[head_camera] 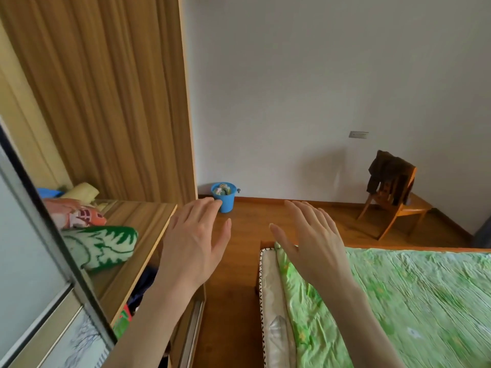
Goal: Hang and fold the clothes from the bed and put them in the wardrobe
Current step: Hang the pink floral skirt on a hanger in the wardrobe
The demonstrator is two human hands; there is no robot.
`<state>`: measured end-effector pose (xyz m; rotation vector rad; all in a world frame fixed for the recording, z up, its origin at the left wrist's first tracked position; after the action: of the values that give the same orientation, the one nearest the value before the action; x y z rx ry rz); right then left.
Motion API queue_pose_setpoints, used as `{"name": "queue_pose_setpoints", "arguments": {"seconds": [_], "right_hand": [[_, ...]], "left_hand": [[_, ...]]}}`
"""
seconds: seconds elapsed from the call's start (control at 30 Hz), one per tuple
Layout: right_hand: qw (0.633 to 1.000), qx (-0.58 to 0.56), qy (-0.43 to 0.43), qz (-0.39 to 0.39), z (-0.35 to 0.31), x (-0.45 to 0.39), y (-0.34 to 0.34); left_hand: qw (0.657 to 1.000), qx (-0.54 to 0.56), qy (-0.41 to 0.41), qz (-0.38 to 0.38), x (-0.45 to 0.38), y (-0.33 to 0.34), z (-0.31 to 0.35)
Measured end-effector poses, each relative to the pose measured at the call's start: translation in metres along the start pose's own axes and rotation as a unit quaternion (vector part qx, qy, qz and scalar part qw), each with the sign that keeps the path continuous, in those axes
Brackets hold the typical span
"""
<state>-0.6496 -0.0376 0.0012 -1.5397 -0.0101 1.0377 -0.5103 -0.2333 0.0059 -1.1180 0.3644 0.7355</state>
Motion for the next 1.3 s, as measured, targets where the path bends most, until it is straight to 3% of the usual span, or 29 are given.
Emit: {"name": "queue_pose_setpoints", "arguments": {"seconds": [0.33, 0.7, 1.3], "right_hand": [[1.0, 0.0, 0.014, 0.007, -0.008, -0.122, 0.087], [0.999, 0.002, 0.033, -0.002, 0.008, -0.223, 0.183], [0.997, 0.028, 0.069, -0.014, 0.09, -0.465, 0.374]], "left_hand": [[0.999, 0.019, 0.034, 0.004, -0.116, 0.069, -0.066], [0.998, 0.048, 0.018, -0.048, -0.229, 0.155, -0.129], [0.996, 0.064, 0.055, -0.042, -0.494, 0.335, -0.219]]}}
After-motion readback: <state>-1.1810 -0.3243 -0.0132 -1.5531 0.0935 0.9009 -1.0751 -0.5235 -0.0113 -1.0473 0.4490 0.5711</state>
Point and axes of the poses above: each hand's wrist, its own x-axis away from the middle knuckle, its own y-axis out of the palm, z = x × y, the point moved 3 cm from there along -x, towards the middle knuckle, and after that the axes turned 15 degrees about x, right-handed, at the moved point
